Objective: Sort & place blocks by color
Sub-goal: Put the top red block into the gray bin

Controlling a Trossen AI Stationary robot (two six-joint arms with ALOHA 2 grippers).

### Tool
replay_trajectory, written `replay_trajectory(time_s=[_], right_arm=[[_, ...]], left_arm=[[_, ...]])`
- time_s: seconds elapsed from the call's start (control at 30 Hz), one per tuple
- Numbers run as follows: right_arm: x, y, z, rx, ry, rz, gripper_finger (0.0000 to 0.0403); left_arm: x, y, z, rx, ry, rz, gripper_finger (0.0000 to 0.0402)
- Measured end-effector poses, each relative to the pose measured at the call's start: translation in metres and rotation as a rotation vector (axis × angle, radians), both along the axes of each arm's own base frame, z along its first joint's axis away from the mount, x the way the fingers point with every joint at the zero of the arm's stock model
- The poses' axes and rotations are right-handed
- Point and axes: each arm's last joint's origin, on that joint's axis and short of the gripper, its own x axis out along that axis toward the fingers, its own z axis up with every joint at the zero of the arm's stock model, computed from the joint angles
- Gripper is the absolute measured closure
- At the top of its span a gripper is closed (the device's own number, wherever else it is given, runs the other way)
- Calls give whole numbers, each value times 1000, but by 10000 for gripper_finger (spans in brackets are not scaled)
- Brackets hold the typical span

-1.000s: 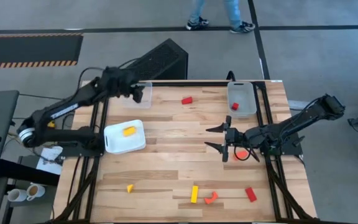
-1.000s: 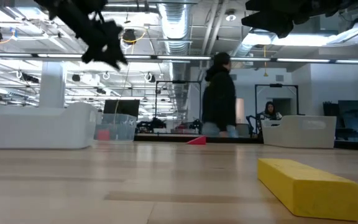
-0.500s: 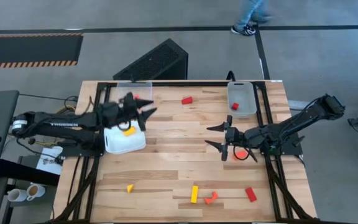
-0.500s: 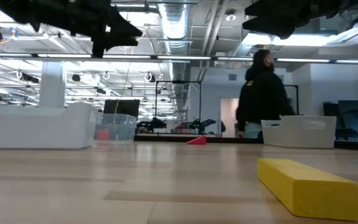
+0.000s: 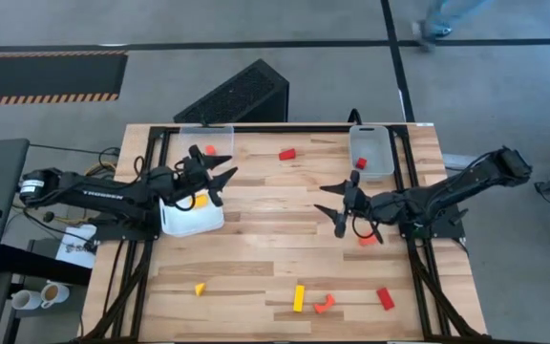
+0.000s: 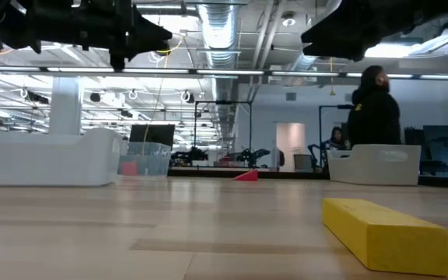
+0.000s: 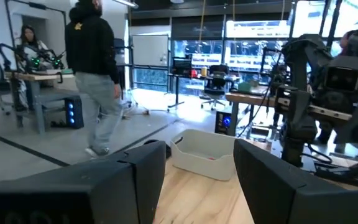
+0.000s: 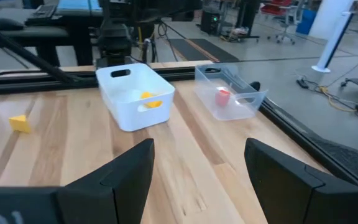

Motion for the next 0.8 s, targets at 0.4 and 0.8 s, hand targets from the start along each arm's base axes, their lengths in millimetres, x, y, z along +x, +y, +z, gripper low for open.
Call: replay_trajectory(time_s=[0.4, 0.8], right_arm=[[0, 0, 0, 19, -8, 3, 129], [-1, 5, -2, 17, 10, 23, 129]], left_arm=[[8, 2, -7, -20, 9, -12, 224], [20, 5, -15, -4, -17, -6, 224]])
